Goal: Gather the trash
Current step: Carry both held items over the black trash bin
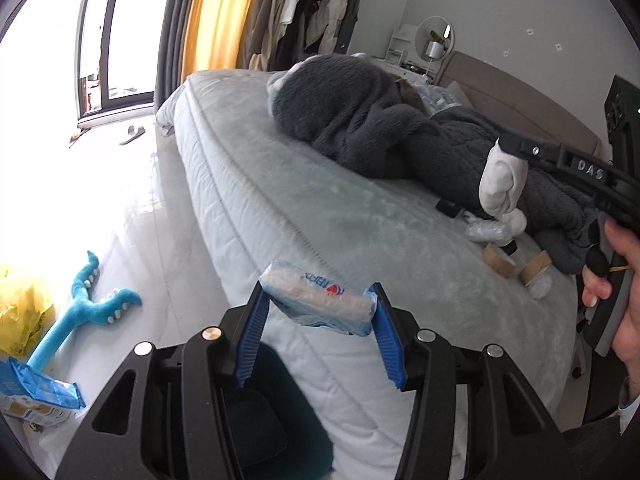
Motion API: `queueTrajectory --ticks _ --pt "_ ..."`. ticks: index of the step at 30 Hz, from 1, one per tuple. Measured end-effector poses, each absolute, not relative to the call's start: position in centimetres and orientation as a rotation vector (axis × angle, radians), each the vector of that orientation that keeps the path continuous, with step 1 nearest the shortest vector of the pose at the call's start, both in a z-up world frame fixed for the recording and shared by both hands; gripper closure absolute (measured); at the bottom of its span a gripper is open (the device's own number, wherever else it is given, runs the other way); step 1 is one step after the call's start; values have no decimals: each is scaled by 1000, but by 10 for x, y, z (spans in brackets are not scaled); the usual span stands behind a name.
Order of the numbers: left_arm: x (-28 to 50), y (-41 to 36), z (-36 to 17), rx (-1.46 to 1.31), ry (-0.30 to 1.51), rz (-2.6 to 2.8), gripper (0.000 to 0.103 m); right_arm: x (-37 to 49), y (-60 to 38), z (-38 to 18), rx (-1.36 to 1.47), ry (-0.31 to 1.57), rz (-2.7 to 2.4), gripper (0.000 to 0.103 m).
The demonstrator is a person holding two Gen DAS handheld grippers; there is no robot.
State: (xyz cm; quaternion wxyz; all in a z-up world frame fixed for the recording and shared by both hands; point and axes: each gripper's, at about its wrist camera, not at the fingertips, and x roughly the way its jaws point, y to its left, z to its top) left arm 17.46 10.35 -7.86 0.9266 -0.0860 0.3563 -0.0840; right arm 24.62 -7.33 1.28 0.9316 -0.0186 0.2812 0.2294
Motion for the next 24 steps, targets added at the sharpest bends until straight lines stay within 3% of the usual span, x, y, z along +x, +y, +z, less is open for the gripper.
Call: queueTrajectory --ticks 24 --pt "162 201 -177 -292 1144 26 49 222 79 -28 -80 682 727 75"
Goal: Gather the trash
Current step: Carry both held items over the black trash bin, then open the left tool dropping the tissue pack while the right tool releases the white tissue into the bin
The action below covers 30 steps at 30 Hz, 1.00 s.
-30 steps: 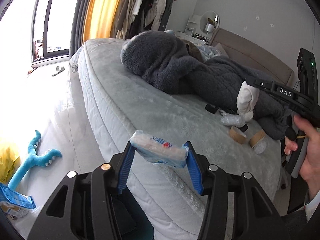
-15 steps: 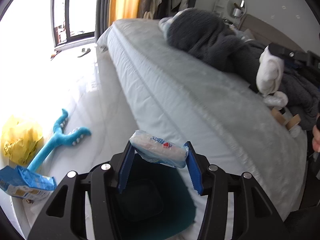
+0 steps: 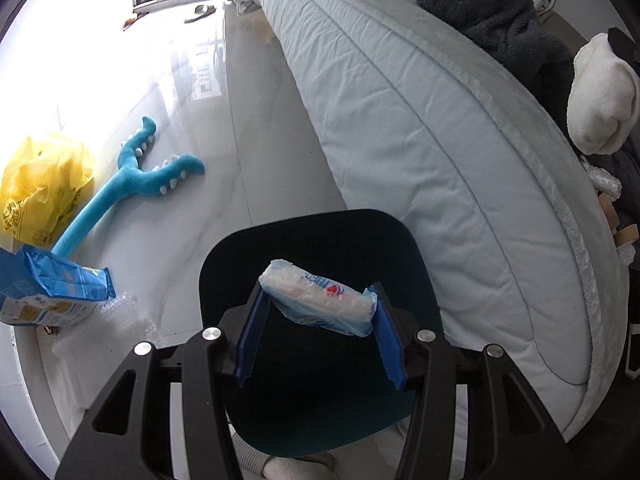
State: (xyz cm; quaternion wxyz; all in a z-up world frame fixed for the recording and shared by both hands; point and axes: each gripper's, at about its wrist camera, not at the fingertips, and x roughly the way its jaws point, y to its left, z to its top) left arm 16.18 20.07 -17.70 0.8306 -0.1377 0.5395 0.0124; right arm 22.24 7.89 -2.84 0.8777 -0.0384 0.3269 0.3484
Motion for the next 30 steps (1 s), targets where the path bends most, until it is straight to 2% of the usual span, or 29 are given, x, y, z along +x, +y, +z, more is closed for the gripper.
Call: queueTrajectory --ticks 3,9,13,30 --pt "160 207 -185 -332 1193 30 47 219 94 -37 -97 705 752 76" --pt "154 224 -185 -374 1204 61 27 217 118 -57 -81 800 802 76" --pt "149 238 -176 -385 1173 89 22 220 128 -73 -84 863 801 76" --pt "121 271 -116 -309 908 161 21 208 171 -143 -157 1068 805 76"
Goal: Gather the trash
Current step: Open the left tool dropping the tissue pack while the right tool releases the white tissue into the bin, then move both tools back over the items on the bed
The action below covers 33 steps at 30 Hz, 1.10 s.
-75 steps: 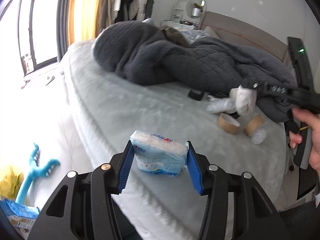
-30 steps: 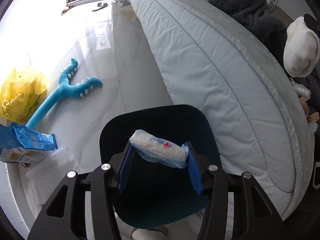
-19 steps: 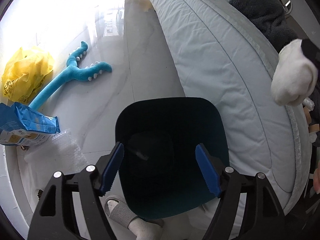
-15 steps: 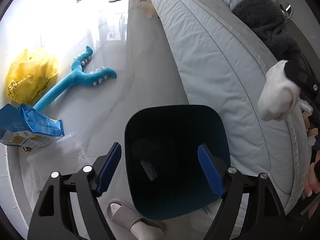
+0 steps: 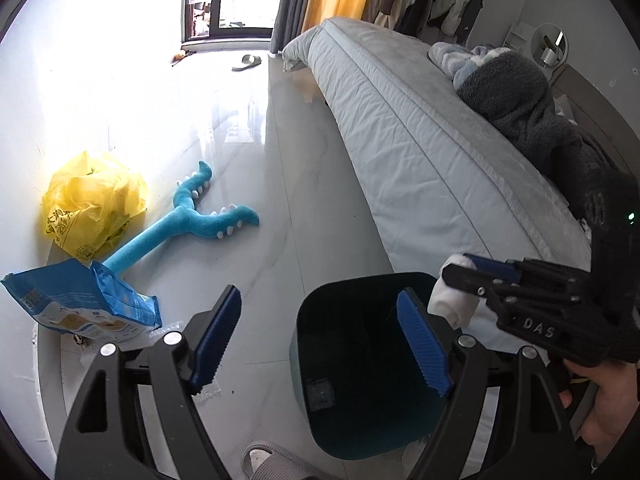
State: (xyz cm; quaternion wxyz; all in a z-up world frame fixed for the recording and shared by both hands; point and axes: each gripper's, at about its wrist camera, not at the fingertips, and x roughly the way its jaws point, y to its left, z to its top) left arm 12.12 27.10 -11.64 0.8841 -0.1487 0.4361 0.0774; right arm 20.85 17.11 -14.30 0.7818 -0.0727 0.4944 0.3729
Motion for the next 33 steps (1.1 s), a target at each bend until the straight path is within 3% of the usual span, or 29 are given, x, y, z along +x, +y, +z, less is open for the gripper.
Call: queueTrajectory --ticks 20,24,33 --pt "108 261 -54 -288 609 162 21 186 191 -209 -313 1273 772 73" --pt "109 250 -39 -269 557 150 16 183 184 -203 -309 1274 776 58" --pt "115 213 -9 -231 467 138 8 192 149 -161 -232 1202 789 40"
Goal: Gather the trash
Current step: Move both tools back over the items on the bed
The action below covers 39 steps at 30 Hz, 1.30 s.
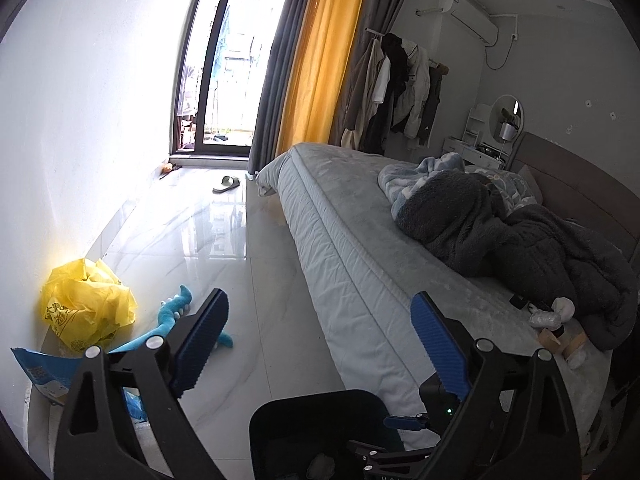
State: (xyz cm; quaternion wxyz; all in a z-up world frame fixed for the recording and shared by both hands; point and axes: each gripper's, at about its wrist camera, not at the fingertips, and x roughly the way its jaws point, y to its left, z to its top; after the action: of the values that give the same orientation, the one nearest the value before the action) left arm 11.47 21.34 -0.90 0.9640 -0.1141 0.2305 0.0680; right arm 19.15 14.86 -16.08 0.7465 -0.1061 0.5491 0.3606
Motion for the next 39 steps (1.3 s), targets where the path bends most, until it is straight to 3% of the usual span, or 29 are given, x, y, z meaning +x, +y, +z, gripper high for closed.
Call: queueTrajectory --ticks 11,39 --pt "130 165 12 -213 414 95 5 201 94 -96 -177 1015 782 22" --pt "175 50 -8 -188 505 -65 4 236 -93 -39 -111 813 483 17"
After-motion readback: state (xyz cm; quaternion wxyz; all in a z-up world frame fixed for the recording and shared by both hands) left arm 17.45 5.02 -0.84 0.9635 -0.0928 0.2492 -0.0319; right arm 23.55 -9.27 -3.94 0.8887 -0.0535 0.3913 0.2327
